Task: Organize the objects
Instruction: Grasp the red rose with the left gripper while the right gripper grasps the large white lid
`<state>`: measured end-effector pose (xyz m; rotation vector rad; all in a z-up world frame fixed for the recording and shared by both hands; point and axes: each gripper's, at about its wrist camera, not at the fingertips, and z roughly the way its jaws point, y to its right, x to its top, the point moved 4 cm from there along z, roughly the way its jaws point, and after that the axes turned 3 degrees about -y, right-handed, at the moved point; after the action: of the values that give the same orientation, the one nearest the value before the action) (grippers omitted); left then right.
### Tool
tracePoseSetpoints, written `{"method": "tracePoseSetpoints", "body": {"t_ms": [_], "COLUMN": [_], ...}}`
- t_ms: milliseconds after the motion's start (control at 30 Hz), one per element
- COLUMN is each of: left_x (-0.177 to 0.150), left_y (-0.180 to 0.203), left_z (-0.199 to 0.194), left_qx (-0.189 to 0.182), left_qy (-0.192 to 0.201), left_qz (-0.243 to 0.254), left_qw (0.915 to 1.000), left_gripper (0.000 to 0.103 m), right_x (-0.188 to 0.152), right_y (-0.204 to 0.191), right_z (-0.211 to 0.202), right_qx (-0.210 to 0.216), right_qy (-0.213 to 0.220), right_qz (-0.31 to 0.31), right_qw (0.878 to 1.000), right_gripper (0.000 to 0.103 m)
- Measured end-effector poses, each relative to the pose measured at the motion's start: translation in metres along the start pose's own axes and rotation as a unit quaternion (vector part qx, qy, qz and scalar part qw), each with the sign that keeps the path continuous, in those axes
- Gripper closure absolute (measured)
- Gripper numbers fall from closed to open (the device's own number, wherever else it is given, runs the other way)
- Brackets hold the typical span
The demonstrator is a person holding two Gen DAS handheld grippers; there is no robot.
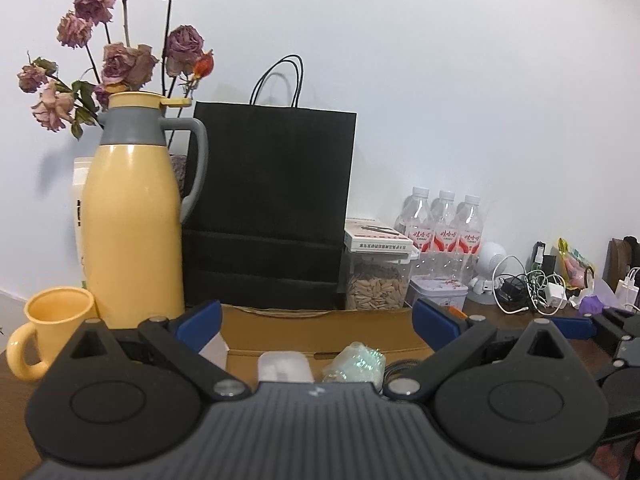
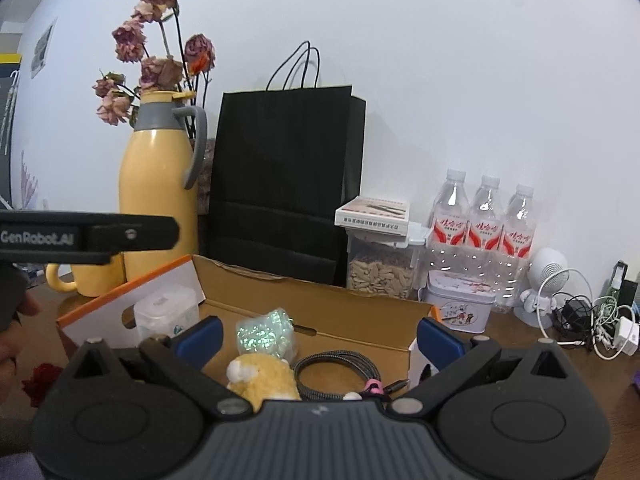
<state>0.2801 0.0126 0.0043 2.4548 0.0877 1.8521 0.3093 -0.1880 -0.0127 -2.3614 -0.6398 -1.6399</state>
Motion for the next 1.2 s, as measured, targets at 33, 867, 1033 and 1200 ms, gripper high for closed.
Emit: {"method": "tracePoseSetpoints", "body": {"t_ms": [33, 867, 1033, 1200], "left_x": [-0.001, -0.073, -0.084, -0.086], "left_y": [-0.001, -0.045, -0.060, -0.072], "left_z": [-0.003, -0.068, -0.085, -0.090], "left_qx": [0.000, 0.043, 0.058, 0.070], "left_qy": [0.000, -0.084, -0.092, -0.093], "left_qz": [0.000, -0.030, -0.049, -0.072], "left_qw": [1.0000, 0.9951, 0.9929, 0.9907], "left_gripper": [0.000, 0.000, 0.000, 0.000], "right_x": [-0.002, -0.088, -0.095, -0.097], "right_y": [0.001, -0.004, 0.002, 0.011], "right_z": [-0.004, -0.063, -0.064, -0.055], "right_qx": [0.000, 0.005, -0.001, -0.017], "right_qy": [0.000, -0.087, -0.100, -0.115], "right_qz": [-0.001, -0.008, 0.010, 0.028], "right_qw": [1.000, 0.996, 0.995, 0.993], "right_gripper": [0.000, 0.000, 0.004, 0.025]}}
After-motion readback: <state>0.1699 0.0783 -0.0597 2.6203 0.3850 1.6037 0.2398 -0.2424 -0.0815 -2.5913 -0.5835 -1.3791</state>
